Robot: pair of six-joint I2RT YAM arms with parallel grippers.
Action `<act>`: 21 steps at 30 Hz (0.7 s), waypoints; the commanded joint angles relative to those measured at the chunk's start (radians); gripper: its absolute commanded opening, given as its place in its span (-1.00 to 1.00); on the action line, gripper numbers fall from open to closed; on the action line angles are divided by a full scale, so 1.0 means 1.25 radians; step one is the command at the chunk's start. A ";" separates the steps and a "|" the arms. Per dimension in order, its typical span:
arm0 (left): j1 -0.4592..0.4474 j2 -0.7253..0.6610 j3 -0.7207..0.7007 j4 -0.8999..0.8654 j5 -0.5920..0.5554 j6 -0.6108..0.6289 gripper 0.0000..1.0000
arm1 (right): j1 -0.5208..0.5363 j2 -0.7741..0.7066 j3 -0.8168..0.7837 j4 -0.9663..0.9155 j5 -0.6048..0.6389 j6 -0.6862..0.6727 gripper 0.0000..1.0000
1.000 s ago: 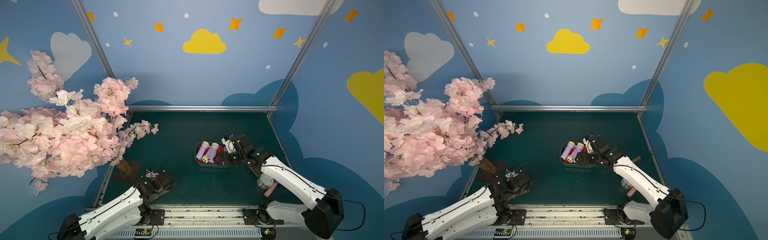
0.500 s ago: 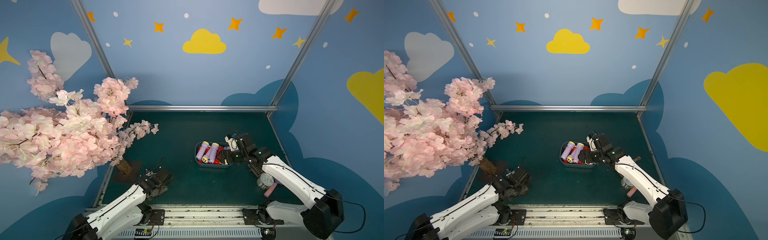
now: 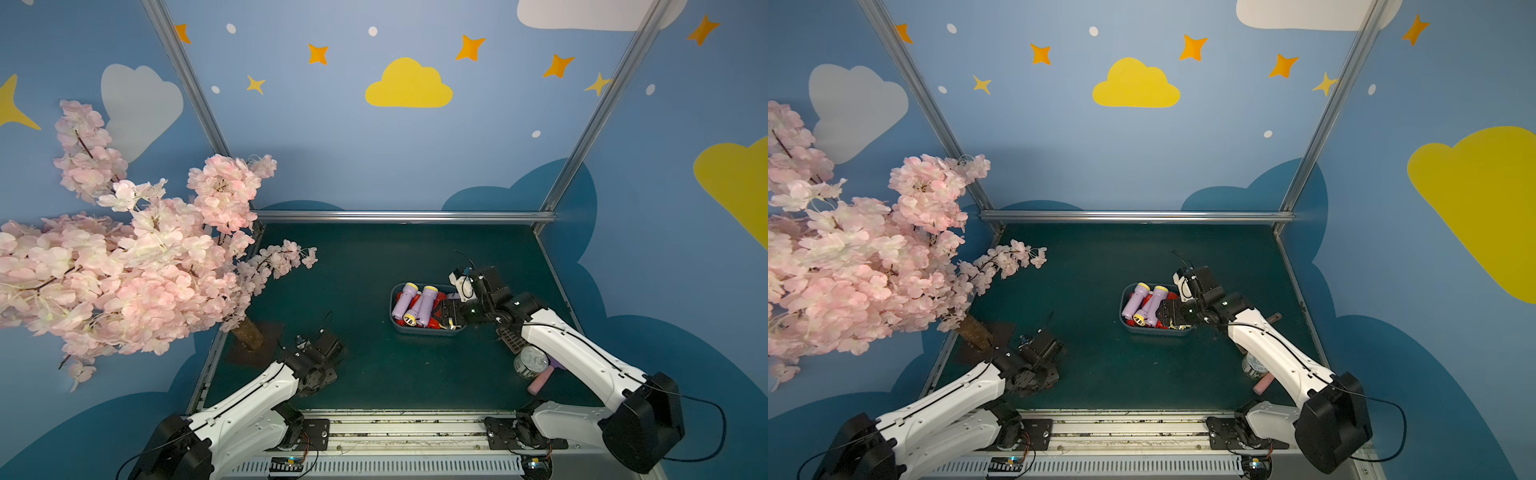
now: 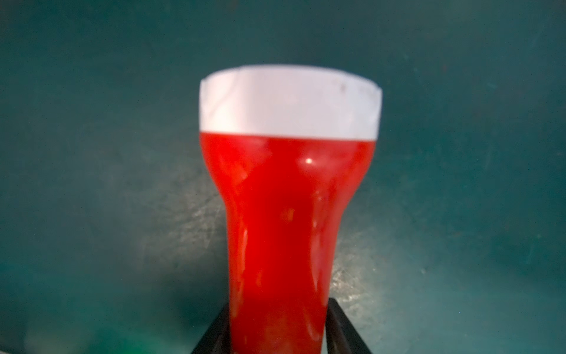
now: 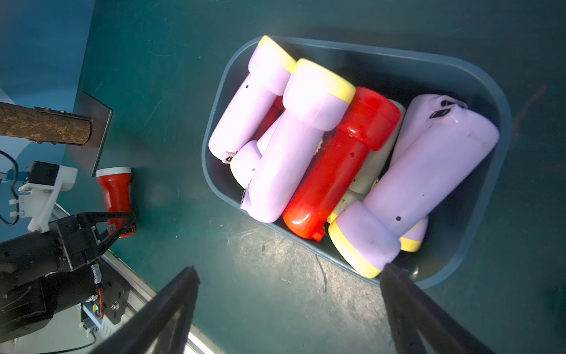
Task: Put the flashlights into the storage boxes
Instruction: Pick up the flashlight from the center of the board.
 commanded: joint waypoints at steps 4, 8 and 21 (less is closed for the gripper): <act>0.008 0.009 -0.004 0.010 0.015 0.037 -0.20 | -0.003 0.007 -0.007 0.007 -0.008 0.007 0.86; 0.007 0.018 0.011 0.009 0.024 0.055 -0.35 | -0.004 0.004 -0.007 0.003 -0.008 0.013 0.86; -0.024 0.086 0.125 0.003 0.047 0.108 -0.49 | -0.003 -0.018 -0.002 -0.032 0.029 0.009 0.86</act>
